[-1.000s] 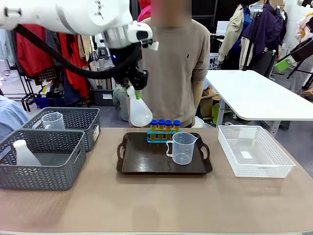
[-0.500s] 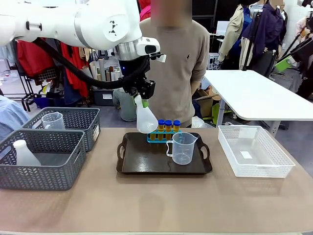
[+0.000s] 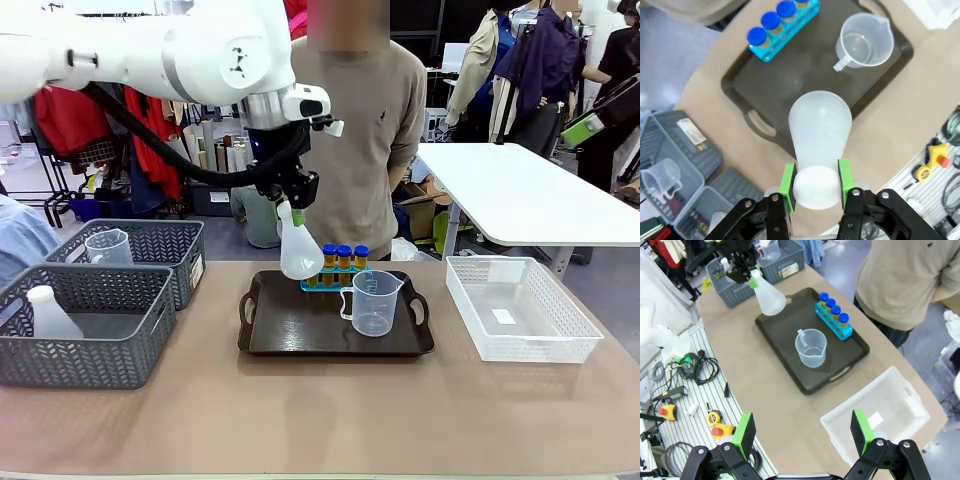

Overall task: Prepare the laboratory tools.
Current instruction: Pick up one Small flask and place it on the Handle tray.

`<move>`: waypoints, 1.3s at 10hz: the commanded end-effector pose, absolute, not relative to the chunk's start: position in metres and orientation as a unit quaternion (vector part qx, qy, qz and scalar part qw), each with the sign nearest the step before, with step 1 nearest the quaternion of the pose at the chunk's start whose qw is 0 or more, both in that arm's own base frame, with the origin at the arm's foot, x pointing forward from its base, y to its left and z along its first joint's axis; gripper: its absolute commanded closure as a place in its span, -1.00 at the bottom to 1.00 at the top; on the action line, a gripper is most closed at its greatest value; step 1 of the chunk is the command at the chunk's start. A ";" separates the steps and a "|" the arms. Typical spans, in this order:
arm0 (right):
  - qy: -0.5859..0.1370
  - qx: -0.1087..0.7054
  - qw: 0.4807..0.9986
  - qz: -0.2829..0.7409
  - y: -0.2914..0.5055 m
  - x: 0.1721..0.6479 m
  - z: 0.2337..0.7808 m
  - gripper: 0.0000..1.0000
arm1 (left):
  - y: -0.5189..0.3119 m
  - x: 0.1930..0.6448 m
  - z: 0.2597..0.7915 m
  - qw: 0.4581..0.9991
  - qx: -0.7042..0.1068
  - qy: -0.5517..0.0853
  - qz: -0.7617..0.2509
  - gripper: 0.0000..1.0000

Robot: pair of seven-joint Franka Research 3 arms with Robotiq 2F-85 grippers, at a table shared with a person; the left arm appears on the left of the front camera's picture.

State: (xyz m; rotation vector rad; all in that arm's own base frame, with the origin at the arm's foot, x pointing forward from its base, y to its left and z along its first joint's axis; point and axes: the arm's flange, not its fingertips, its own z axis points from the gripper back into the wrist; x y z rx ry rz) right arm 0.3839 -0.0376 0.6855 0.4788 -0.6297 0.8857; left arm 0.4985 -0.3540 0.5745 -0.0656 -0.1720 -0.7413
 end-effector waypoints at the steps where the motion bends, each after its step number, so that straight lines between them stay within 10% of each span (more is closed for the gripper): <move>1: -0.303 0.232 0.823 0.421 -0.037 0.384 0.686 -1.00 | -0.375 0.528 0.562 0.921 -0.019 -0.055 -0.386 1.00; 13: -0.303 0.232 0.823 0.421 -0.037 0.384 0.686 -1.00 | -0.388 0.558 0.452 0.934 0.030 -0.006 -0.355 1.00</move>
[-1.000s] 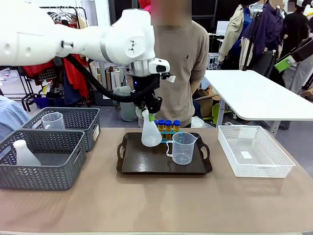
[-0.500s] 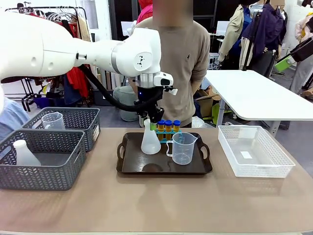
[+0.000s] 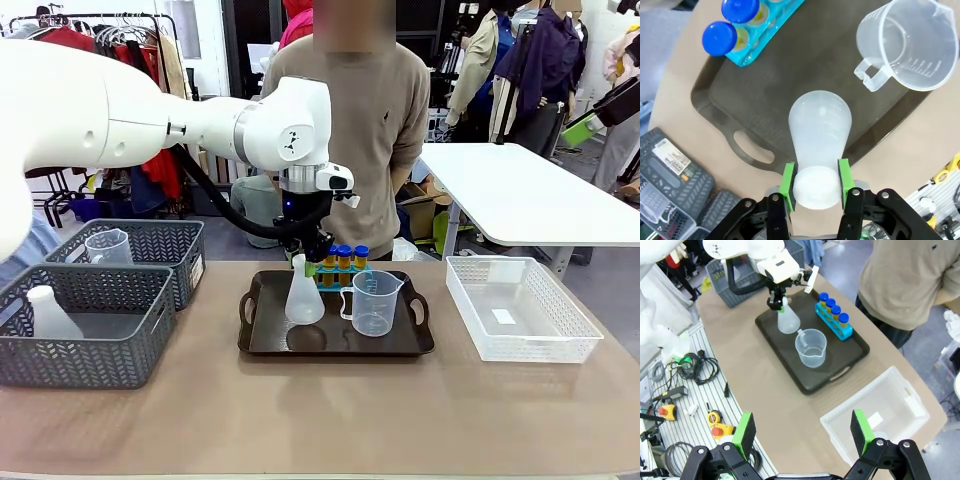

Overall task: Prepare the laboratory tools.
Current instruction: Pick up one Small flask and place it on the Handle tray.

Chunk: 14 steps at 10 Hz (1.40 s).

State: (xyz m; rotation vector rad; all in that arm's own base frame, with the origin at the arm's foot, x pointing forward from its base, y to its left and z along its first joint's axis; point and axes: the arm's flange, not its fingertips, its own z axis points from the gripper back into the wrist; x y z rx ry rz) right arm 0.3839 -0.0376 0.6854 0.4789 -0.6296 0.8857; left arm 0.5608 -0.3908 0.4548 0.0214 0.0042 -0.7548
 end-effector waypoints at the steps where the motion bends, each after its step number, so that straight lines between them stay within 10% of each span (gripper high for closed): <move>1: -0.303 0.232 0.823 0.421 -0.037 0.384 0.686 -1.00 | -0.386 0.558 0.447 0.936 0.032 -0.002 -0.351 1.00; 8: -0.303 0.232 0.823 0.421 -0.037 0.384 0.686 -1.00 | -0.380 0.557 0.428 0.940 0.033 0.008 -0.338 0.87; 13: -0.303 0.232 0.823 0.421 -0.037 0.384 0.686 -1.00 | -0.376 0.556 0.429 0.943 0.030 0.010 -0.333 -1.00; 14: -0.303 0.232 0.823 0.421 -0.037 0.384 0.686 -1.00 | -0.374 0.556 0.430 0.943 0.028 0.011 -0.331 -1.00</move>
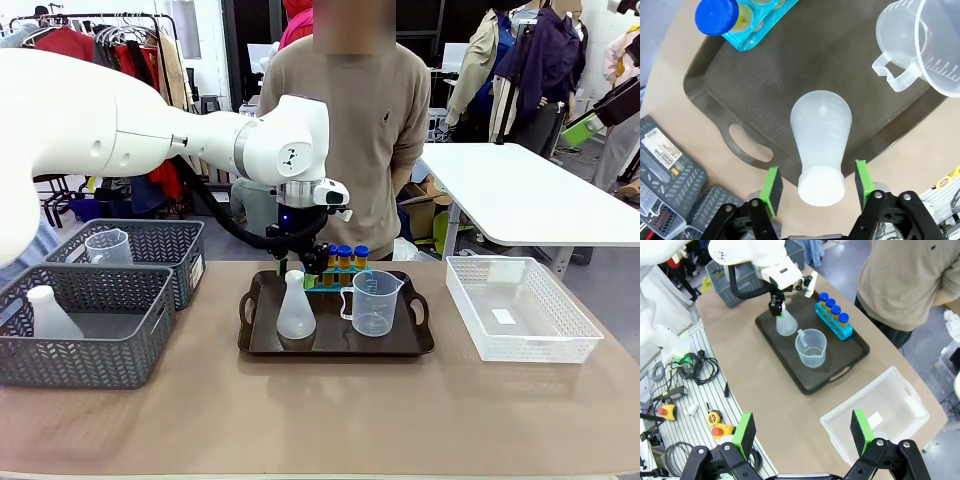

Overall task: Prepare the laboratory tools.
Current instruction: Pick up one Small flask and place it on the Handle tray.

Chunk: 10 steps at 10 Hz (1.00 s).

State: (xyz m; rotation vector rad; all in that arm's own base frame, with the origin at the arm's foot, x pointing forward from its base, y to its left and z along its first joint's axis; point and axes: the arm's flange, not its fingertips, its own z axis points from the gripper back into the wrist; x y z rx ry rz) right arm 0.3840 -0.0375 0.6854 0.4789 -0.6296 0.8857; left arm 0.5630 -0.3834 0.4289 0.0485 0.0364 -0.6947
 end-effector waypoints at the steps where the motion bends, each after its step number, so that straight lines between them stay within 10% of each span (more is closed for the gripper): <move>1: -0.303 0.232 0.823 0.421 -0.037 0.384 0.686 -1.00 | -0.372 0.555 0.435 0.945 0.023 0.012 -0.325 -1.00; 10: -0.303 0.232 0.823 0.421 -0.037 0.384 0.686 -1.00 | -0.365 0.561 0.473 0.949 0.005 -0.006 -0.317 -1.00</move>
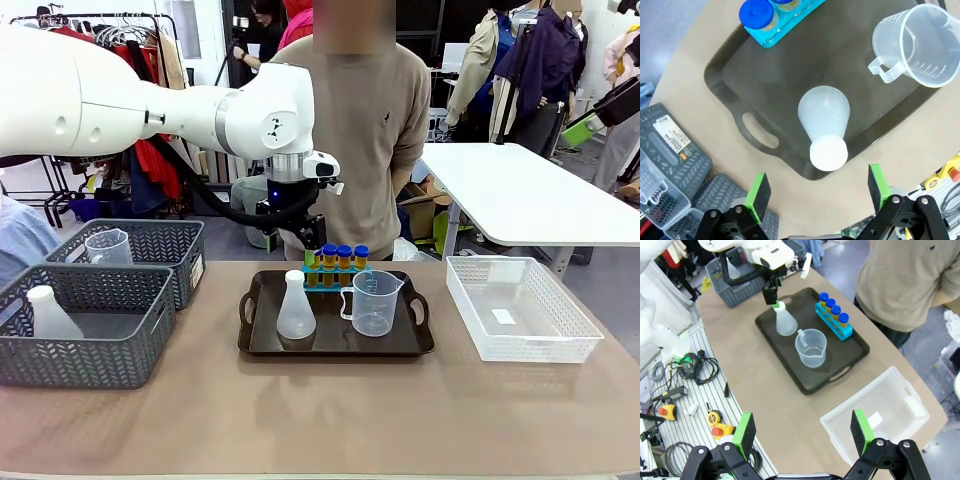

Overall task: Prepare the laboratory tools.
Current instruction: Pick up one Small flask and place it on the Handle tray.

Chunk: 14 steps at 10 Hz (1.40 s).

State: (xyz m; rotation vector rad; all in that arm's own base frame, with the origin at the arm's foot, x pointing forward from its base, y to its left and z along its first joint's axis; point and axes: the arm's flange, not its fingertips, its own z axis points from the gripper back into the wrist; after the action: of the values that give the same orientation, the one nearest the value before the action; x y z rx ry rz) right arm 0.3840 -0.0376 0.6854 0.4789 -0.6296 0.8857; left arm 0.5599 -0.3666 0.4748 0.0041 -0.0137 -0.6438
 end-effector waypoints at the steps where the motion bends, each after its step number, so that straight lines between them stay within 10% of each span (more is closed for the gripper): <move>1: -0.303 0.232 0.823 0.421 -0.037 0.384 0.686 -1.00 | -0.365 0.561 0.473 0.949 0.005 -0.006 -0.317 -1.00; 8: -0.303 0.232 0.823 0.421 -0.037 0.384 0.686 -1.00 | -0.335 0.569 0.528 0.957 -0.018 -0.022 -0.290 -1.00; 14: -0.303 0.232 0.823 0.421 -0.037 0.384 0.686 -1.00 | -0.254 0.582 0.607 0.949 -0.202 -0.042 -0.239 -1.00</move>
State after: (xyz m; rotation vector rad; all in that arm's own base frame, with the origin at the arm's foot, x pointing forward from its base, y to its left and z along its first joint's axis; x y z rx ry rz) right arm 0.3840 -0.0377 0.6853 0.4789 -0.6295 0.8852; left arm 0.5870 -0.2624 0.6019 -0.3084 -0.1031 -0.4880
